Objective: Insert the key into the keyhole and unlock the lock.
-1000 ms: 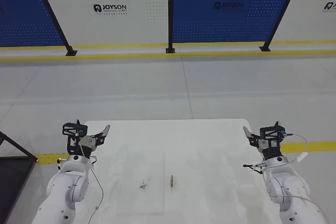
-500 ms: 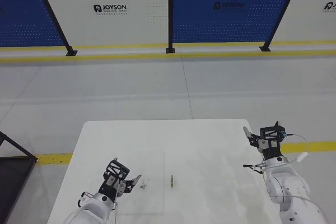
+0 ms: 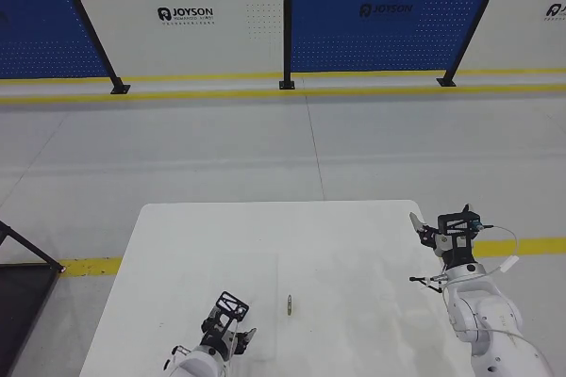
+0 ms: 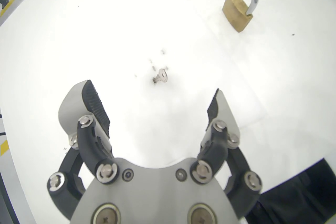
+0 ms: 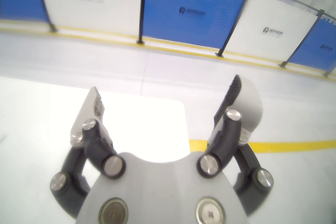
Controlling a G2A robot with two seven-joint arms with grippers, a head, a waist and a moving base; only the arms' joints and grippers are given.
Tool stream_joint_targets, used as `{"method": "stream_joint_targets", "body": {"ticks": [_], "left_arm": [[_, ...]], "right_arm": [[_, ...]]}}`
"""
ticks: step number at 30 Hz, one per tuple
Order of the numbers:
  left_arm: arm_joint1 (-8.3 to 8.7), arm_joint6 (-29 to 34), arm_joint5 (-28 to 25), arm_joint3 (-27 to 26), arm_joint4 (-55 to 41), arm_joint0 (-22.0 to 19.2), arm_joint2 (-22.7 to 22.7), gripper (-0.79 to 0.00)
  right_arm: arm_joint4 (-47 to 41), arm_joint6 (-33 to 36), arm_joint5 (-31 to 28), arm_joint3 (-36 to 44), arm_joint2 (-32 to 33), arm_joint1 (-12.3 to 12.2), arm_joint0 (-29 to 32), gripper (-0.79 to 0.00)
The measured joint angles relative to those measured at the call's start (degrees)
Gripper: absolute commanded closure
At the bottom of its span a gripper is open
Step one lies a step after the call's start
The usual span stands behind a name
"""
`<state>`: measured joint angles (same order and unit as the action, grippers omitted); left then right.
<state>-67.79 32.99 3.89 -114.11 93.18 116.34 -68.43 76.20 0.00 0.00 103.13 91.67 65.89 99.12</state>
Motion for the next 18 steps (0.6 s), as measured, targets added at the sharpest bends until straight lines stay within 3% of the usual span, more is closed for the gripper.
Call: {"method": "stream_joint_targets", "body": {"ticks": [7, 18], "left_arm": [[-0.67, 2.65, 2.89, 2.81, -1.66, -2.98, 1.86, -0.526], [-1.29, 1.75, 4.69, 6.47, -0.92, -6.27, 3.81, -0.363]], "right_arm": [[0.0, 0.0, 0.0, 0.0, 0.0, 0.0, 0.0, -0.785], [0.0, 0.0, 0.0, 0.0, 0.0, 0.0, 0.0, -0.785]]}}
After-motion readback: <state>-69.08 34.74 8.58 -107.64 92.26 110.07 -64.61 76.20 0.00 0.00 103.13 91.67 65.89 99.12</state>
